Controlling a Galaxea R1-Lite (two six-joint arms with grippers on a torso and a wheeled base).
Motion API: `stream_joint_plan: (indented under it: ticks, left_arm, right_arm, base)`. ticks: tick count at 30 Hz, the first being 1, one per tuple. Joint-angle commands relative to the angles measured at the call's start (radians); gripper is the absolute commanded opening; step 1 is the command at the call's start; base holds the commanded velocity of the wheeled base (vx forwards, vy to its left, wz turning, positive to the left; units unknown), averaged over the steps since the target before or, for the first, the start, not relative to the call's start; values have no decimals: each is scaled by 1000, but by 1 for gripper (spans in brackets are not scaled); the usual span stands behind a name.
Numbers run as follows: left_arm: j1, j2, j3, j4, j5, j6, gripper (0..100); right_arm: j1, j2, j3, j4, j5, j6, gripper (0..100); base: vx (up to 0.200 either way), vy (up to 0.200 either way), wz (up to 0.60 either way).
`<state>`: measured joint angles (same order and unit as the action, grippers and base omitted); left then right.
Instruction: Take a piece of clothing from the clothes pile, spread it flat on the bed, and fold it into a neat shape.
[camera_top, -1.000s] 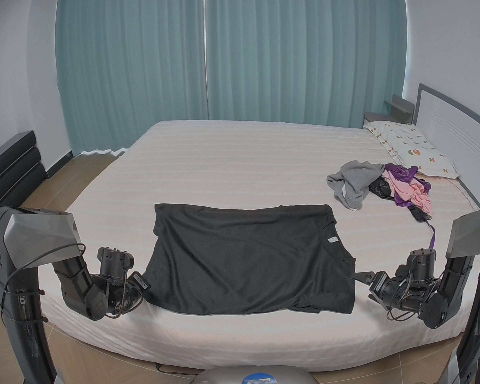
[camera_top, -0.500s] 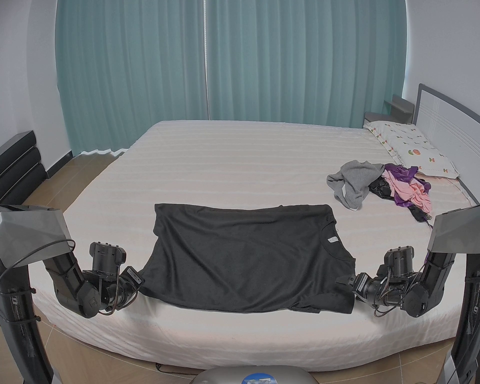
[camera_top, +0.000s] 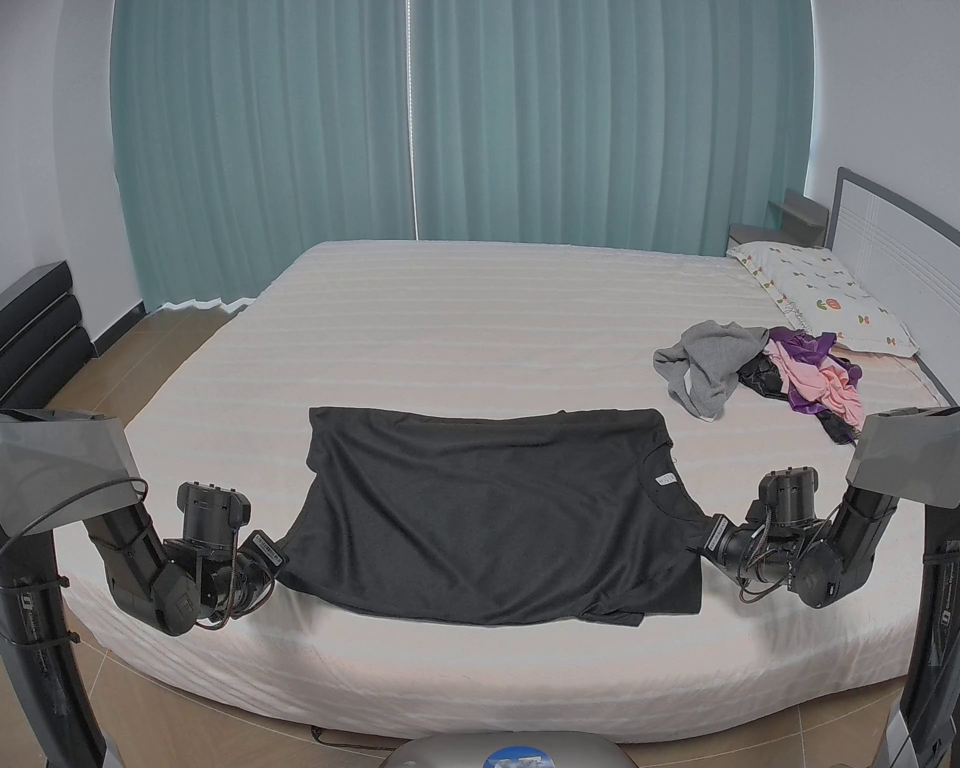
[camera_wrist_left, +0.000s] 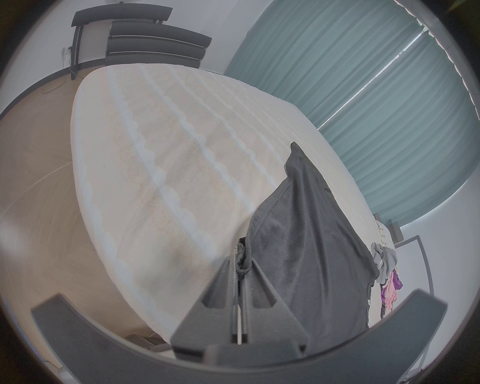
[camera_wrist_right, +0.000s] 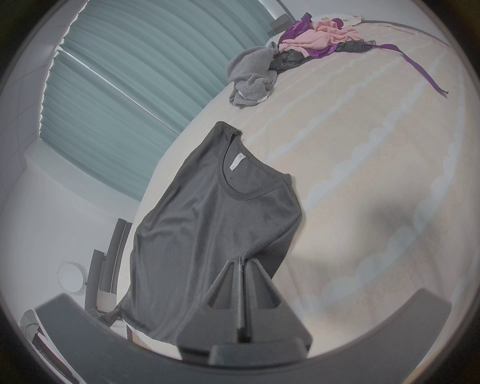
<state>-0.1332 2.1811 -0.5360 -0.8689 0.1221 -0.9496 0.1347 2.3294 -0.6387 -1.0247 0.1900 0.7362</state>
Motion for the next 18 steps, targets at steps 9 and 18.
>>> stream_joint_plan:
  ticks: [9, 18]
  left_arm:
    - [4, 13, 8, -102, -1, -8, 0]
    - [6, 16, 13, -104, -4, -9, 0]
  right_arm:
    - [-44, 45, -317, 97, -43, 6, 0]
    - [-27, 160, -499, 164, -61, 6, 0]
  base:
    - [0, 0, 0]
    - [0, 0, 0]
